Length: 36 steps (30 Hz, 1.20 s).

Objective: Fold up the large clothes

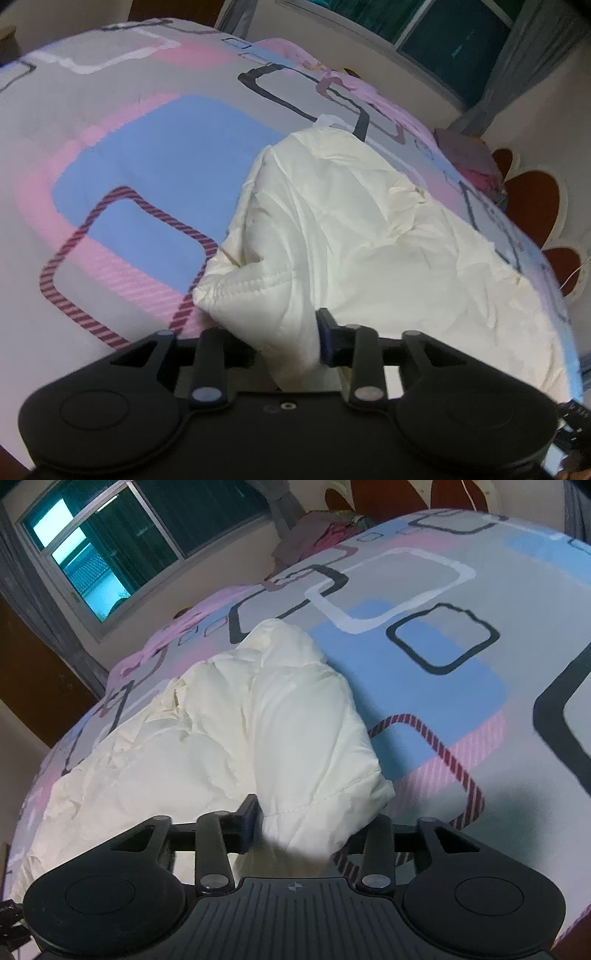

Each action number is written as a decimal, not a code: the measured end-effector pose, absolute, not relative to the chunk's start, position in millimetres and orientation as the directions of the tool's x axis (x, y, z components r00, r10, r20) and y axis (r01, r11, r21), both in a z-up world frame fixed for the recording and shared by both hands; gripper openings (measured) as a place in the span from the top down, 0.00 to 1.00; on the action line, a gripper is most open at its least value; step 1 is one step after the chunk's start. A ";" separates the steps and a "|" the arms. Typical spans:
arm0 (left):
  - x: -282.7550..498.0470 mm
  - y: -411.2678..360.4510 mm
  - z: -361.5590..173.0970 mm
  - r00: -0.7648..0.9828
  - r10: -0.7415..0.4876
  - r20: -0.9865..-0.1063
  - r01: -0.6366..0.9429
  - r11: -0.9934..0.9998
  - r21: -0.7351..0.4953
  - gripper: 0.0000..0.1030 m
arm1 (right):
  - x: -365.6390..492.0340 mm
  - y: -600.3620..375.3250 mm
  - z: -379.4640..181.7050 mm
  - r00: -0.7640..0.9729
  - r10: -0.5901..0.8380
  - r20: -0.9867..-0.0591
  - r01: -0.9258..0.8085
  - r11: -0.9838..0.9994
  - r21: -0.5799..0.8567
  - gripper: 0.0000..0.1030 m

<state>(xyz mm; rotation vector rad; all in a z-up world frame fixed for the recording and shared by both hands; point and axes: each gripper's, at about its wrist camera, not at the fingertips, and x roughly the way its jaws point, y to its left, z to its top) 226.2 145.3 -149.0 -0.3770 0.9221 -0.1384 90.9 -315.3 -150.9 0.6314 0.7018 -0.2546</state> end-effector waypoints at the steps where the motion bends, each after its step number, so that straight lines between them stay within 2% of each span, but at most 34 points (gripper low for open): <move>1: 227.3 144.3 -148.1 0.601 -0.260 -0.756 -0.043 0.934 -0.355 0.55 | 89.5 -315.3 -149.4 0.740 -0.033 -0.672 0.433 0.788 0.437 0.47; 2: 226.0 144.8 -147.0 0.603 -0.236 -0.762 -0.049 0.942 -0.331 0.47 | 87.1 -316.3 -147.6 0.739 -0.056 -0.671 0.443 0.791 0.422 0.41; 3: 222.9 144.9 -144.6 0.611 -0.205 -0.764 -0.059 0.951 -0.303 0.36 | 84.7 -316.7 -145.3 0.741 -0.076 -0.667 0.449 0.795 0.408 0.41; 4: 222.2 146.8 -142.2 0.626 -0.184 -0.758 -0.063 0.957 -0.284 0.34 | 82.4 -317.7 -142.5 0.742 -0.098 -0.663 0.455 0.800 0.391 0.41; 9: 221.7 168.2 -127.4 0.675 -0.125 -0.727 -0.100 0.961 -0.259 0.34 | 73.6 -317.9 -118.3 0.754 -0.234 -0.614 0.474 0.840 0.263 0.41; 13: 220.8 174.4 -103.9 0.747 -0.117 -0.654 -0.073 0.964 -0.255 0.36 | 77.4 -305.5 -93.3 0.799 -0.284 -0.530 0.442 0.875 0.196 0.41; 17: 225.8 153.0 -88.1 0.780 -0.165 -0.603 0.023 0.971 -0.236 0.37 | 101.6 -276.8 -83.0 0.842 -0.237 -0.485 0.354 0.920 0.166 0.41; 24: 245.1 95.8 -99.5 0.756 -0.240 -0.610 0.156 0.970 -0.187 0.38 | 155.5 -204.1 -95.4 0.872 -0.087 -0.481 0.170 0.977 0.130 0.41; 29: 261.0 73.0 -128.8 0.743 -0.208 -0.637 0.170 0.978 -0.122 0.38 | 202.2 -161.3 -111.9 0.874 -0.022 -0.486 0.088 0.990 0.113 0.41; 36: 265.3 77.2 -152.4 0.725 -0.170 -0.667 0.142 0.985 -0.097 0.36 | 261.9 -135.6 -145.5 0.855 -0.042 -0.516 0.091 0.993 0.070 0.41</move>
